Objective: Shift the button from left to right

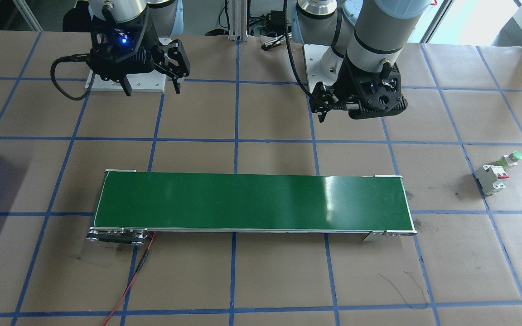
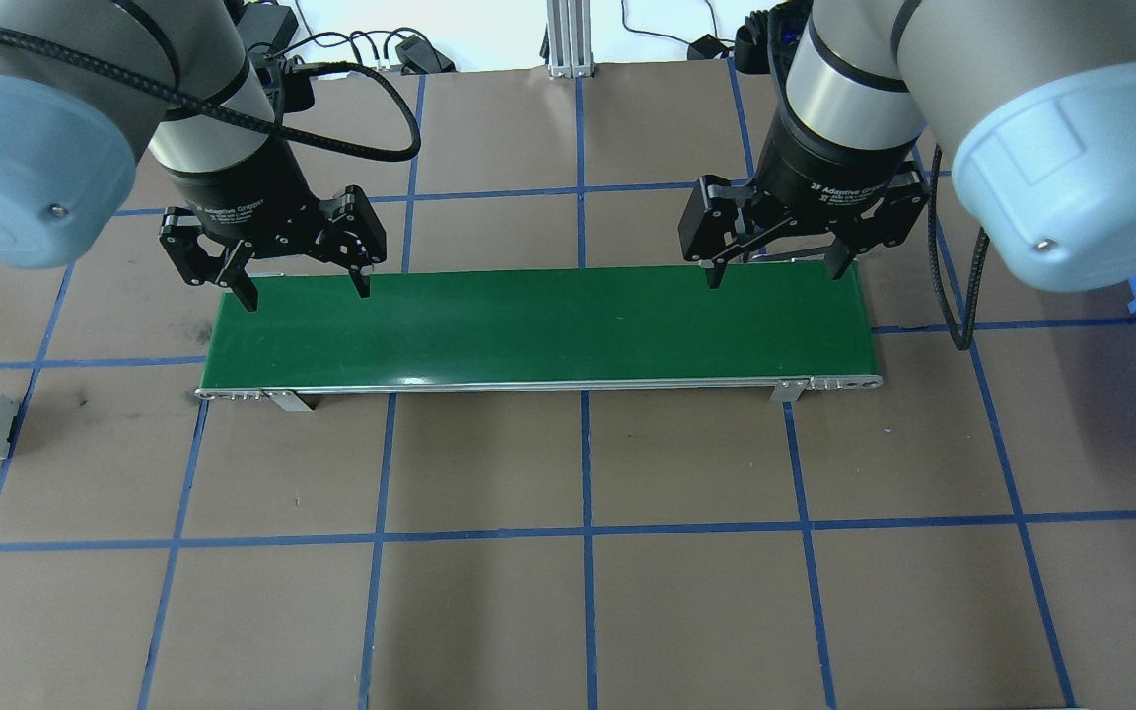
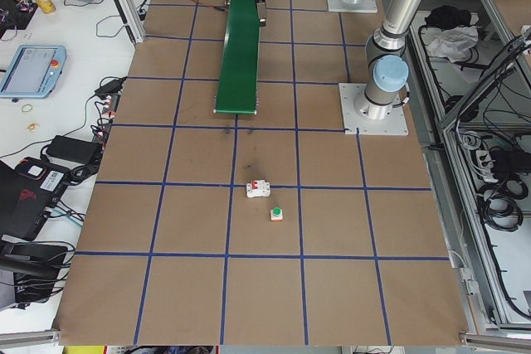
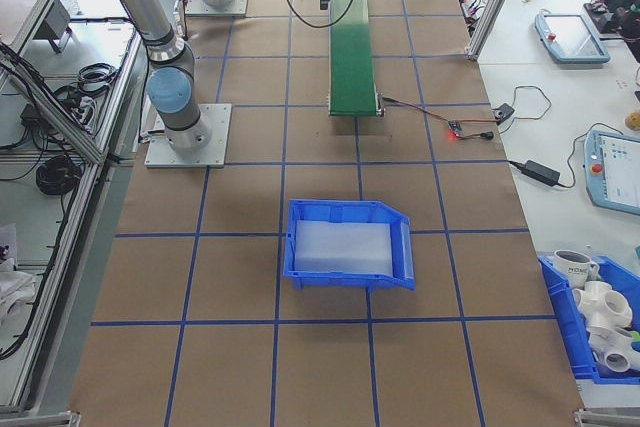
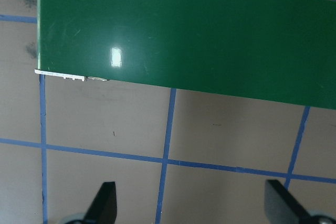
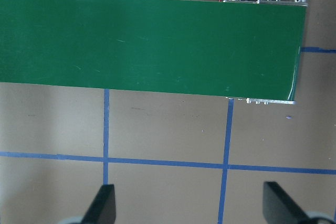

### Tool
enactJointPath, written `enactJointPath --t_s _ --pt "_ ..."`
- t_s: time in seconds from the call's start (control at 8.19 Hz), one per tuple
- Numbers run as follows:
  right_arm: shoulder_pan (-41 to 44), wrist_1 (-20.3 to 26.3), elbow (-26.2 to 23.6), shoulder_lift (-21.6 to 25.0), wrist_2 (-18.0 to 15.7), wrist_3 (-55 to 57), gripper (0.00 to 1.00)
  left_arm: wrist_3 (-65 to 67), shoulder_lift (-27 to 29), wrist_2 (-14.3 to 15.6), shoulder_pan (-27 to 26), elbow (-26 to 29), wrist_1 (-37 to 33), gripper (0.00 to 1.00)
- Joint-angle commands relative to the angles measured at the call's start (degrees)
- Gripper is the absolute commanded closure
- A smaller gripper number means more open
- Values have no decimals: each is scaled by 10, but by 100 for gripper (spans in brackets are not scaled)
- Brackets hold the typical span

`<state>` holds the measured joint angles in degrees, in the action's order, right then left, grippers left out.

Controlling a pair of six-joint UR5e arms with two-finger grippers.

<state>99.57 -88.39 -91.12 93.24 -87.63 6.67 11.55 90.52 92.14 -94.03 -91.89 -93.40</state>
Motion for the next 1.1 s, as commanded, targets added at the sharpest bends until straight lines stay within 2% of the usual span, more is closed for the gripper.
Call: enactJointPath --t_s 0.0,0.12,0.49,0.61,0.73,0.85,0.98 --pt "0 1 0 0 -3 -1 0 -4 -1 -8 6 0 -1 0" --pt "0 1 0 0 -4 -1 0 -17 -1 -5 21 4 0 0" --pt "0 -1 -1 -3 -6 -9 0 -86 14 2 207 41 -6 0" --pt "0 -2 0 -4 -1 -8 0 -97 18 33 268 41 2 0" --pt "1 -3 -1 -4 1 -7 0 -125 27 50 328 41 4 0" --pt "0 -5 0 -4 1 -8 0 -218 36 51 382 42 16 0" --pt "2 -15 -1 -5 4 -1 0 -306 53 48 439 42 58 0"
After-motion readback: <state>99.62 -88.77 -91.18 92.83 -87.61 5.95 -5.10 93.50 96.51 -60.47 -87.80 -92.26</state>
